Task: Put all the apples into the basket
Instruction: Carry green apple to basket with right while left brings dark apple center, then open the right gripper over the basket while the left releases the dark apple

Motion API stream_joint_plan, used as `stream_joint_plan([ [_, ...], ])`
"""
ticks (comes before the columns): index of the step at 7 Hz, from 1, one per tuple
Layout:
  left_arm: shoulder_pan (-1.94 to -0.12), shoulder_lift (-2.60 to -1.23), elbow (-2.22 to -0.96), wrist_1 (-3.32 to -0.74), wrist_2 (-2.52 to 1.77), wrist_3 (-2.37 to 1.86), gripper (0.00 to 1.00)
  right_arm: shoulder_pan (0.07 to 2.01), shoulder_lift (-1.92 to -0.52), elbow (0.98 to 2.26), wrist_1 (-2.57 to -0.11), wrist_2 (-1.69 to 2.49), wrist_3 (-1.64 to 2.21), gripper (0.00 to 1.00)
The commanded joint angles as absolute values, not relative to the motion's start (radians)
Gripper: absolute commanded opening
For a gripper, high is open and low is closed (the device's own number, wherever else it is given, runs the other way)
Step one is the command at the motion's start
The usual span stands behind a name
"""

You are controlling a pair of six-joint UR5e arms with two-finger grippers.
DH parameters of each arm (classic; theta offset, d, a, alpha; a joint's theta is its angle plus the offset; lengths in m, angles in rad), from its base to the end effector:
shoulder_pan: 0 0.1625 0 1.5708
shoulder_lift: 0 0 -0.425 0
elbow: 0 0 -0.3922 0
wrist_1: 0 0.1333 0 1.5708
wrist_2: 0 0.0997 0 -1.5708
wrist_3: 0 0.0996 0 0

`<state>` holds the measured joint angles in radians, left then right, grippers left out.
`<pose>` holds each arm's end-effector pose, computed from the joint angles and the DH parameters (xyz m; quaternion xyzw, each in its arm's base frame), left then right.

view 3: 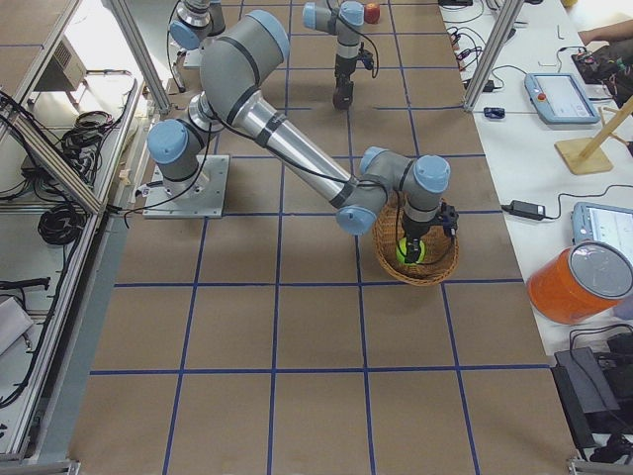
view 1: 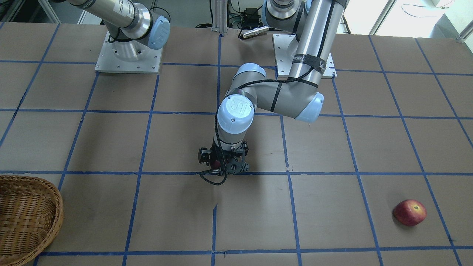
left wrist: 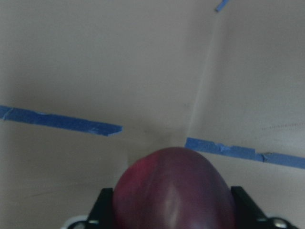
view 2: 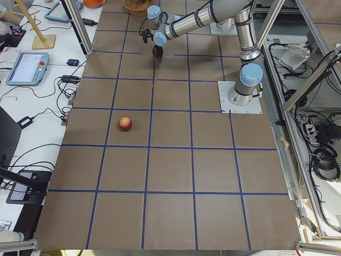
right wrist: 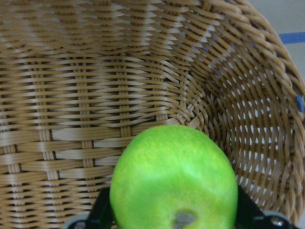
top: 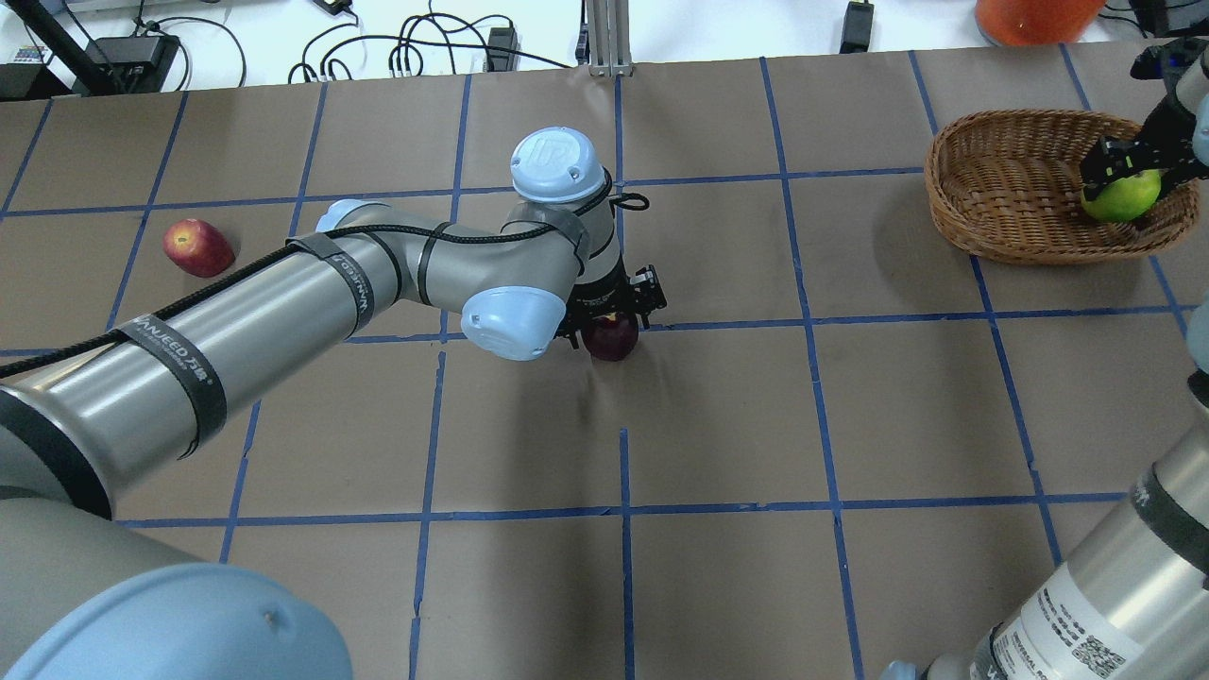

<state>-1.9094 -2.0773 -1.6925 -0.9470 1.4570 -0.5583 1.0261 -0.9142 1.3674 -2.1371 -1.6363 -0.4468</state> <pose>-0.3433 -0.5394 0.2043 0.1096 -0.9923 -0.0266 0.0503 -0.2658 -0.6835 0.2399 -0.0507 -0.9966 0.0341 0.0556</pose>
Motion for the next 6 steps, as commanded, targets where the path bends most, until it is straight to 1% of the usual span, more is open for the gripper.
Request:
stream_joint_plan([
  [1,-1.822,-2.028,-1.628,-1.088,1.447,-0.568,1.00,1.035,-0.925,1.365,-2.175,-1.635,-0.442,1.00],
  [2,-1.725,-2.002,-1.483,-1.356,1.442,-0.548,1.00,1.054,-0.987,1.367,-2.089,-1.632,-0.436,1.00],
  [3,-1.641,-2.003,-1.339,-1.582,1.451,-0.390,1.00,1.130,-1.064,1.368,-1.984,-1.632,-0.417,1.00],
  [4,-1.553,-2.008,-1.288,-1.630,1.477,-0.118,1.00,1.238,-1.139,1.371,-1.863,-1.632,-0.328,1.00],
  [5,-1.420,-2.026,-1.261,-1.611,1.611,0.055,1.00,1.361,-1.181,1.379,-1.805,-1.591,-0.190,1.00],
  [6,-1.346,-2.034,-1.252,-1.559,1.626,0.215,1.00,1.497,-1.181,1.388,-1.717,-1.516,-0.035,1.00],
])
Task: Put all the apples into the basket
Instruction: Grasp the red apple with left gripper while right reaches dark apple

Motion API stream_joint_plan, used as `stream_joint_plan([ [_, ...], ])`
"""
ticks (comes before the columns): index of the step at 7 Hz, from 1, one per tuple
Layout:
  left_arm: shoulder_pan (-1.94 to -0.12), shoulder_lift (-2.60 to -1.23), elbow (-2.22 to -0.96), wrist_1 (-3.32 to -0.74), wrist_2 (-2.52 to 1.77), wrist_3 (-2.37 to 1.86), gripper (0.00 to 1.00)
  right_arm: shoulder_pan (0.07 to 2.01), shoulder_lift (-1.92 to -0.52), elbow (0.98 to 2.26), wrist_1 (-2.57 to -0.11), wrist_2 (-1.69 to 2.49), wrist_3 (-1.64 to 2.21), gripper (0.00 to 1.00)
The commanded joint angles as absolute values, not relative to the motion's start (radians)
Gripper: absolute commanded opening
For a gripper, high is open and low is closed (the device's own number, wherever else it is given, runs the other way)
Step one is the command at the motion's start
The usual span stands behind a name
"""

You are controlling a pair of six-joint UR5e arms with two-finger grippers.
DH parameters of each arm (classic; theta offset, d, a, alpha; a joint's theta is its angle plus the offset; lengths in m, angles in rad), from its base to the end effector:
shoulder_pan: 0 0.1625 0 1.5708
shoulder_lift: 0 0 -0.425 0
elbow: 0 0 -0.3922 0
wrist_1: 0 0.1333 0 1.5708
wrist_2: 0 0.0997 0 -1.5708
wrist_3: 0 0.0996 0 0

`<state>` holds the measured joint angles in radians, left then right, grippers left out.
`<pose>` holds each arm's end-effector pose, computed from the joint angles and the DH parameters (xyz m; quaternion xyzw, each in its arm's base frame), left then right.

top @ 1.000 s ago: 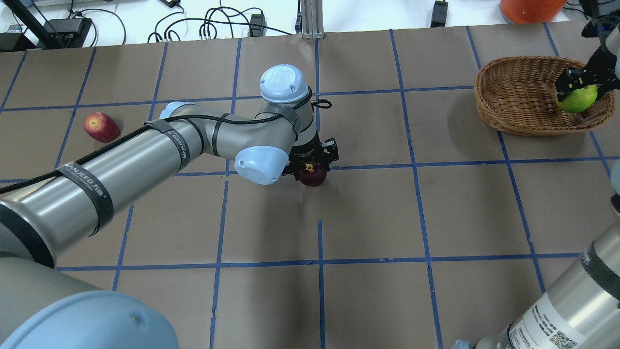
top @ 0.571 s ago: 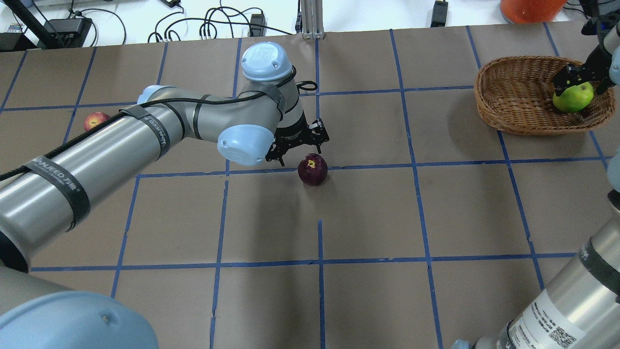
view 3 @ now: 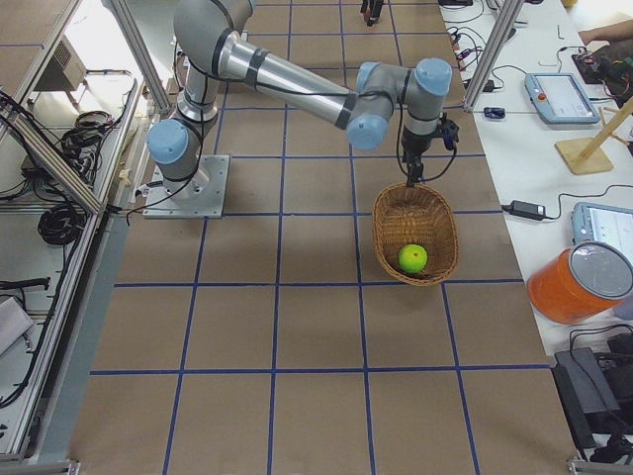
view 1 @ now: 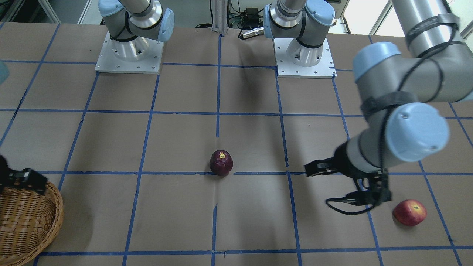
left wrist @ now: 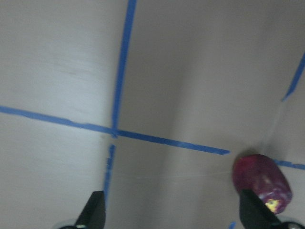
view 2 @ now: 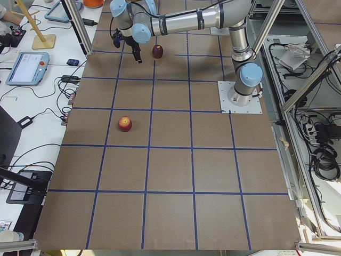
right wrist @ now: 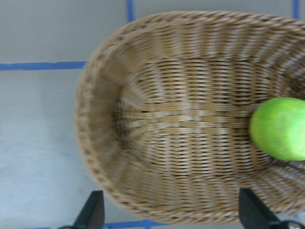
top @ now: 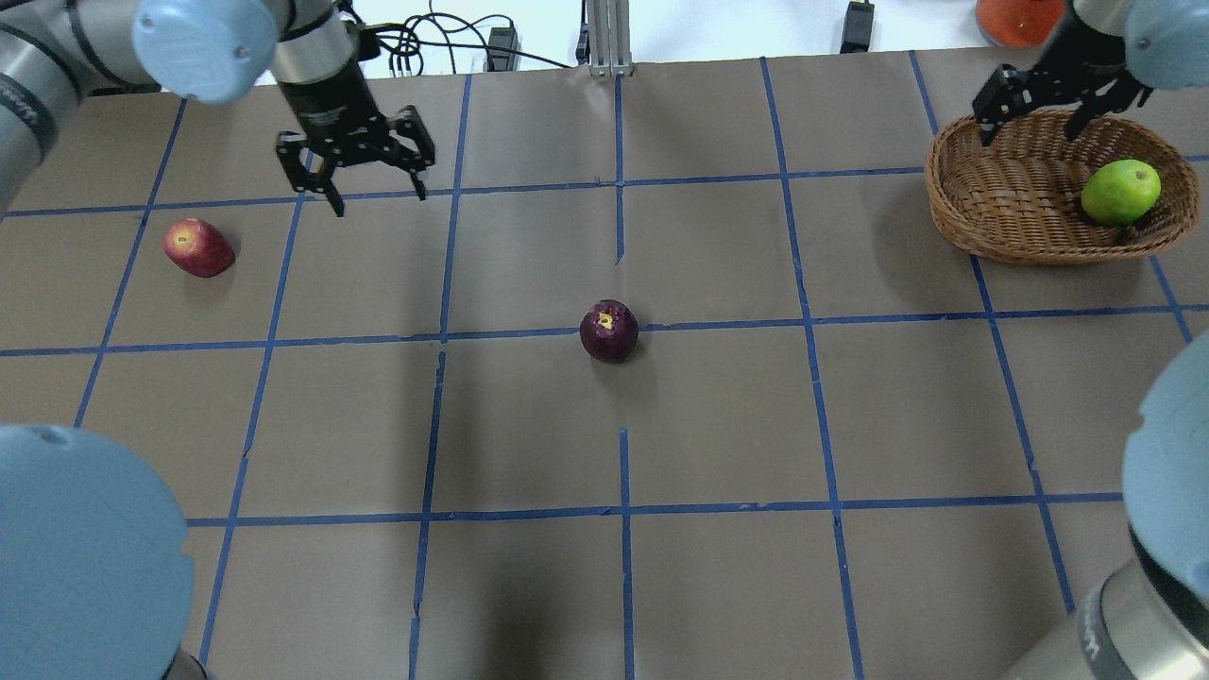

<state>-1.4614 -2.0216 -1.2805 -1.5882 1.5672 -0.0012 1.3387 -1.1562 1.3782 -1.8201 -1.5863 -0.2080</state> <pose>-0.0616 -0.6635 0.3667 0.0552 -0.9945 -0.0886 0.0066 -0.0227 -0.6689 0.3683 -0.0122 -0.9998 0.0116 0.0105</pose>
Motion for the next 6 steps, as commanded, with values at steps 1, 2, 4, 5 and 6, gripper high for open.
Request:
stream_joint_plan([
  [1,-1.304,-2.048,-1.265,-1.458,1.631,0.350,1.00,1.632,-1.180,1.416,-1.712,-1.482,0.114,1.00],
  [2,-1.231,-2.092,-1.270,-1.336,1.626,0.474,1.00,1.755,-1.171,1.439,-1.724,-1.479,0.267,1.00],
  [4,-1.130,-2.187,-1.276,-1.189,1.614,0.677,1.00,1.842,-1.151,1.520,-1.793,-1.426,0.380,1.00],
  [5,-1.096,-2.228,-1.276,-1.183,1.527,0.704,1.00,1.880,-1.128,1.552,-1.901,-1.390,0.434,1.00],
  [6,-1.086,-2.270,-1.282,-1.110,1.510,0.762,1.00,1.908,-1.099,1.560,-1.952,-1.390,0.475,1.00],
])
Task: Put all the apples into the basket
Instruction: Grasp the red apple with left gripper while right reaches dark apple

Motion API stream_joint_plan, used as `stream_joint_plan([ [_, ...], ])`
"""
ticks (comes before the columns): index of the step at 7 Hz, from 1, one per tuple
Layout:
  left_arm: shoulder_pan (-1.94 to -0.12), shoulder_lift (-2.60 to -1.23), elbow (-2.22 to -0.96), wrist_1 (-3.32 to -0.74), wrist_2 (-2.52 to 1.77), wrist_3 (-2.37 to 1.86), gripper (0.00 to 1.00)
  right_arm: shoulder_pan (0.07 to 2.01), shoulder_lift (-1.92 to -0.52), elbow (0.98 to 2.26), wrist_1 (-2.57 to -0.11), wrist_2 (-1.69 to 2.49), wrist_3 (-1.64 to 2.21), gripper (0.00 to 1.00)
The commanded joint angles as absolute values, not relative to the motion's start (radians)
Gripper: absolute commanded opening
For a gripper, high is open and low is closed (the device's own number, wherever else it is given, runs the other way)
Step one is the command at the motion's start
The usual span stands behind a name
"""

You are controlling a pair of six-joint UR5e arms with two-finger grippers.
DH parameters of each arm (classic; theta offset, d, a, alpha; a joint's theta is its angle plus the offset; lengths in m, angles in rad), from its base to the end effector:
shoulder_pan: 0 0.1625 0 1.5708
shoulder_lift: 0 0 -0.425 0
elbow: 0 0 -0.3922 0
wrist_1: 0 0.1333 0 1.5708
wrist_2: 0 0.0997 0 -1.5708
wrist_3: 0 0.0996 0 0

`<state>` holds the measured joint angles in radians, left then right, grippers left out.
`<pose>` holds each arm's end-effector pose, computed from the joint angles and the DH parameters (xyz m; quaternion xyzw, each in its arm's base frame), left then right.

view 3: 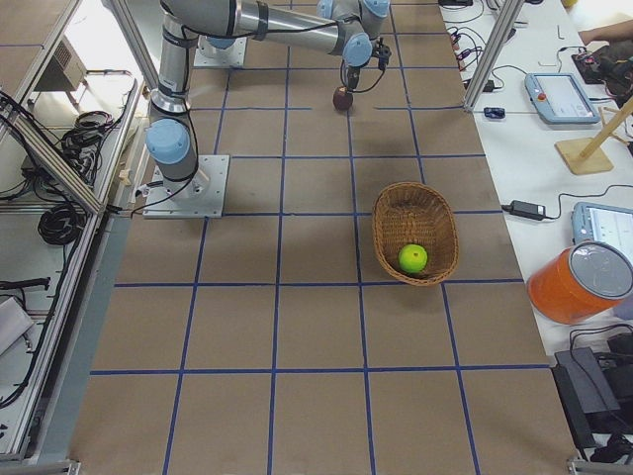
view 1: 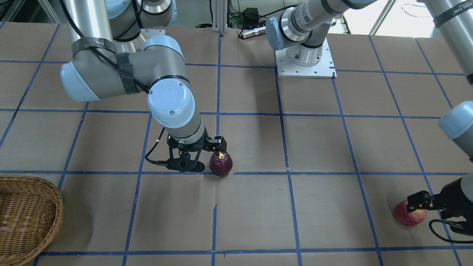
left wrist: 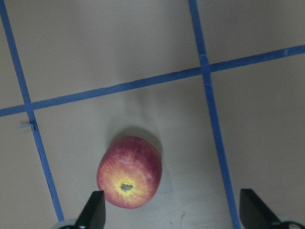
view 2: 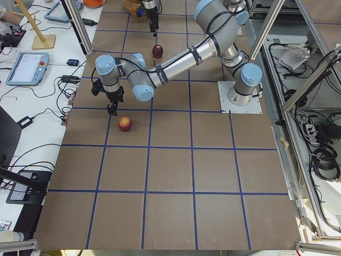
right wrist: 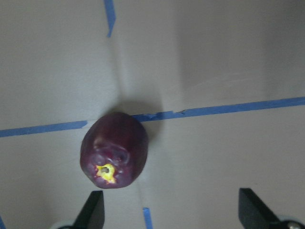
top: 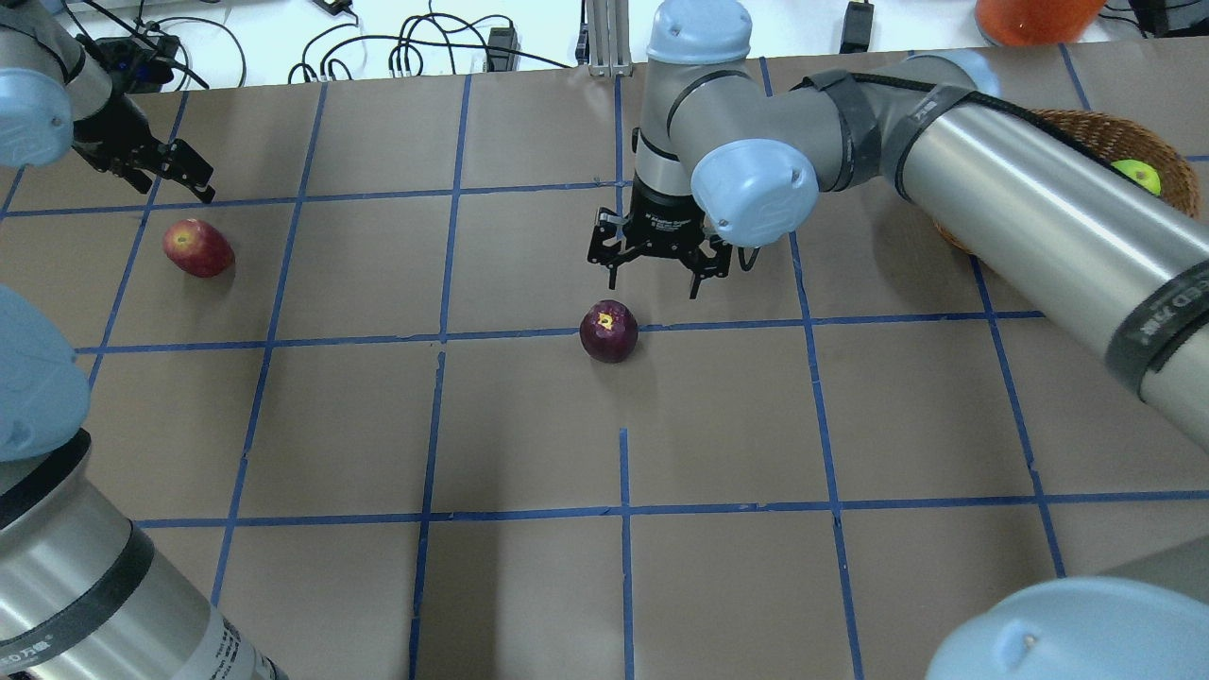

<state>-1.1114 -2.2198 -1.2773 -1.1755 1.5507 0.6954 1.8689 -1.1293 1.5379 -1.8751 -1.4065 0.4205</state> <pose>0.2016 -0.7126 0.2690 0.1179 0.9928 -0.0221 0.0024 0.3282 -0.5587 0.2828 0.0651 0.9931 0.0774 0.0584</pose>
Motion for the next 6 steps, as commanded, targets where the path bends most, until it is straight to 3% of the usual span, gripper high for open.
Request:
stream_joint_plan([
  [1,-1.082,-2.298,-1.296,-1.126,1.526,0.764,1.00,1.911,-1.083,1.565,-1.954,-1.391,0.476,1.00],
  [4,-1.077,-2.318,-1.356,-1.114,1.620,0.775,1.00,1.911,-1.046,1.563,-1.962,-1.387,0.472,1.00],
  [5,-1.078,-2.307,-1.347,-1.127,1.618,0.767,0.61,1.911,-1.033,1.563,-1.965,-1.370,0.472,1.00],
  [6,-1.078,-2.293,-1.345,-1.129,1.608,0.764,0.31,1.911,-1.017,1.562,-1.967,-1.370,0.471,1.00],
])
